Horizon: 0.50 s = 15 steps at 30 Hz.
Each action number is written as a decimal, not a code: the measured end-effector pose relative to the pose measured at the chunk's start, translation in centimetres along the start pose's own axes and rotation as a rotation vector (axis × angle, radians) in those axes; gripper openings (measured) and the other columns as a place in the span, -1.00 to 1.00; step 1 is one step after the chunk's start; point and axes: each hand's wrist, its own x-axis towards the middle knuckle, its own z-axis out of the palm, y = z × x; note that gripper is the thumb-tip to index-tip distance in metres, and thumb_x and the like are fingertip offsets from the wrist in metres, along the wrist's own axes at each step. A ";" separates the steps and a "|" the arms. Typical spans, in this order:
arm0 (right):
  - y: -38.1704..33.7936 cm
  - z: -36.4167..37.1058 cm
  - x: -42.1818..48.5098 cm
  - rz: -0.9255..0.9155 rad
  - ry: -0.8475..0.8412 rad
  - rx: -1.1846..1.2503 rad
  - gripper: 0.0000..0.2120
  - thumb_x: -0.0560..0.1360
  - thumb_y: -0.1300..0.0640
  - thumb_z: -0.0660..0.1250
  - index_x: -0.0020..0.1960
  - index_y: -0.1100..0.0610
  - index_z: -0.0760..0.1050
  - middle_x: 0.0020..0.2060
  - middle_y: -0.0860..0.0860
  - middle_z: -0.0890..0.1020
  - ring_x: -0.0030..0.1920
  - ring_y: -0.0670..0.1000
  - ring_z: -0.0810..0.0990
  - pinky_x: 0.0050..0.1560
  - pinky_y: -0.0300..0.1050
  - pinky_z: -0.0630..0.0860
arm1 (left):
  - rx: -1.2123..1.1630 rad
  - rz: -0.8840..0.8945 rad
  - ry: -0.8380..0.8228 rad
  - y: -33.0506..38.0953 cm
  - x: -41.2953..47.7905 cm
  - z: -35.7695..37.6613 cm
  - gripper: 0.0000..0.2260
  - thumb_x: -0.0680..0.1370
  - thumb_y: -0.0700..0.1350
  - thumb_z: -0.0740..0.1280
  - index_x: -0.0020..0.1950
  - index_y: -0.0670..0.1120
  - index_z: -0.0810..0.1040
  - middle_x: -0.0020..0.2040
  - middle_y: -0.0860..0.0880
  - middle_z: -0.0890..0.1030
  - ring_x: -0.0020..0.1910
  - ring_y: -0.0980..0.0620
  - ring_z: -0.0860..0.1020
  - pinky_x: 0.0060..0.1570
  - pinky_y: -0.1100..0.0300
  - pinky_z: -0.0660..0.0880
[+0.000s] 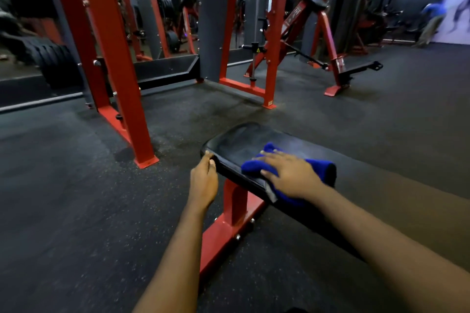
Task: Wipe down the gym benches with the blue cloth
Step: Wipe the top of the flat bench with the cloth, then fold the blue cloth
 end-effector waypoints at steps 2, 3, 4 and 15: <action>-2.4 -1.1 -4.4 -0.110 0.067 0.025 -0.62 0.61 -0.11 0.20 0.42 -0.14 0.42 0.43 -0.19 0.42 0.45 -0.11 0.33 0.40 -0.06 0.32 | 0.049 -0.015 -0.090 1.4 -2.1 -0.1 -0.66 0.68 -0.18 0.11 0.45 -0.16 0.42 0.41 -0.19 0.46 0.40 -0.08 0.40 0.18 0.33 0.27; -3.0 -1.8 -6.5 -0.112 0.085 0.045 -0.67 0.61 -0.07 0.22 0.37 -0.15 0.46 0.36 -0.19 0.50 0.39 -0.11 0.41 0.34 -0.10 0.36 | 0.094 -0.023 -0.158 2.1 -3.5 -0.3 -0.65 0.68 -0.17 0.10 0.47 -0.15 0.39 0.43 -0.19 0.43 0.42 -0.11 0.38 0.22 0.27 0.28; -3.4 -2.7 -7.5 -0.079 0.094 0.107 -0.73 0.61 -0.05 0.24 0.30 -0.16 0.49 0.26 -0.18 0.58 0.30 -0.10 0.49 0.26 -0.09 0.41 | 0.136 -0.018 -0.219 2.6 -4.1 -0.3 -0.64 0.69 -0.16 0.09 0.48 -0.14 0.37 0.45 -0.19 0.41 0.43 -0.12 0.36 0.25 0.24 0.28; -1.6 -7.1 -3.9 0.327 0.427 1.217 -0.88 0.62 0.28 0.22 -0.05 0.10 0.42 -0.21 -0.05 0.52 -0.19 -0.15 0.47 -0.12 -0.32 0.42 | -0.079 0.191 -0.307 8.8 -1.6 3.7 -0.63 0.61 -0.28 0.20 0.40 -0.04 0.44 0.21 -0.03 0.59 0.08 0.20 0.58 0.21 0.11 0.50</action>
